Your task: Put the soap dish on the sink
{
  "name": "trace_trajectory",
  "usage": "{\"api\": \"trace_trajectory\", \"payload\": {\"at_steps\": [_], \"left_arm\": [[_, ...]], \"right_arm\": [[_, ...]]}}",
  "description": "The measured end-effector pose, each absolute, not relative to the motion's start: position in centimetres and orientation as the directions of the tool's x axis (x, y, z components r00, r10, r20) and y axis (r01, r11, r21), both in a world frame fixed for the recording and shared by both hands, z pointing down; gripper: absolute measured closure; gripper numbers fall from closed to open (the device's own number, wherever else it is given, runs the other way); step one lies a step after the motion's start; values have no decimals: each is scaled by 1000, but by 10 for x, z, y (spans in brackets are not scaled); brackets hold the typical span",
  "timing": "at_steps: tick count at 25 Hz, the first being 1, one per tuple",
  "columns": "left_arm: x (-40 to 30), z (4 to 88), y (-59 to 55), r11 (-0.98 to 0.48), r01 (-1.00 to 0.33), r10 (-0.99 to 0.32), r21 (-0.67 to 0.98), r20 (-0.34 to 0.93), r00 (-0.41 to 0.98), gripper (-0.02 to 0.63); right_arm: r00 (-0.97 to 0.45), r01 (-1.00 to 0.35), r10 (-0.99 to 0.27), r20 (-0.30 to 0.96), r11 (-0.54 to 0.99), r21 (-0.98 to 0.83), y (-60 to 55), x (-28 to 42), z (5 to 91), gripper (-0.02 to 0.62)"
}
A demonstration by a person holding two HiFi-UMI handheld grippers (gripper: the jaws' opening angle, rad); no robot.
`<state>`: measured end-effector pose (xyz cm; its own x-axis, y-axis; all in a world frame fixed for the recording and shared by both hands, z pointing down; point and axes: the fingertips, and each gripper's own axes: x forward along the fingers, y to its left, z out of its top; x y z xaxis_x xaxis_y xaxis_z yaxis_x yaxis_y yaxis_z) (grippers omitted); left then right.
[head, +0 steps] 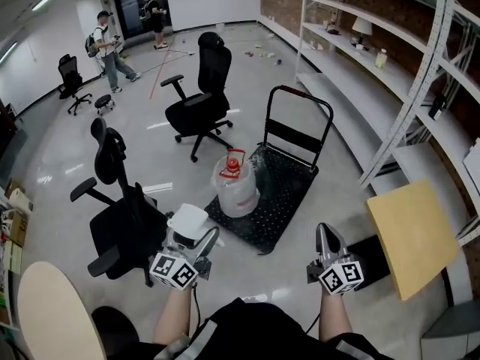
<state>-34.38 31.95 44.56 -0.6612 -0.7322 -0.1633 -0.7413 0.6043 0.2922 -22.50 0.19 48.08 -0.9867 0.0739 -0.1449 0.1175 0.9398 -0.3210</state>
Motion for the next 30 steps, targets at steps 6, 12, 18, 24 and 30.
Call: {"api": "trace_trajectory", "payload": {"at_steps": [6, 12, 18, 24, 30], "left_arm": [[-335, 456, 234, 486, -816, -817, 313, -169, -551, 126], [-328, 458, 181, 387, -870, -884, 305, -146, -444, 126], [-353, 463, 141, 311, -901, -919, 303, -146, -366, 126], [-386, 452, 86, 206, -939, -951, 274, -169, -258, 126], [-404, 449, 29, 85, -966, -972, 243, -192, -134, 126]], "right_arm": [[-992, -26, -60, -107, 956, -292, -64, -169, 491, 589], [-981, -120, -162, -108, 940, -318, -90, -148, 493, 589], [-968, -193, -232, -95, 931, -311, -103, -152, 493, 589], [-936, -293, -333, -110, 915, -276, -133, -158, 481, 589], [-893, -396, -436, -106, 877, -271, -149, -152, 475, 589]]}}
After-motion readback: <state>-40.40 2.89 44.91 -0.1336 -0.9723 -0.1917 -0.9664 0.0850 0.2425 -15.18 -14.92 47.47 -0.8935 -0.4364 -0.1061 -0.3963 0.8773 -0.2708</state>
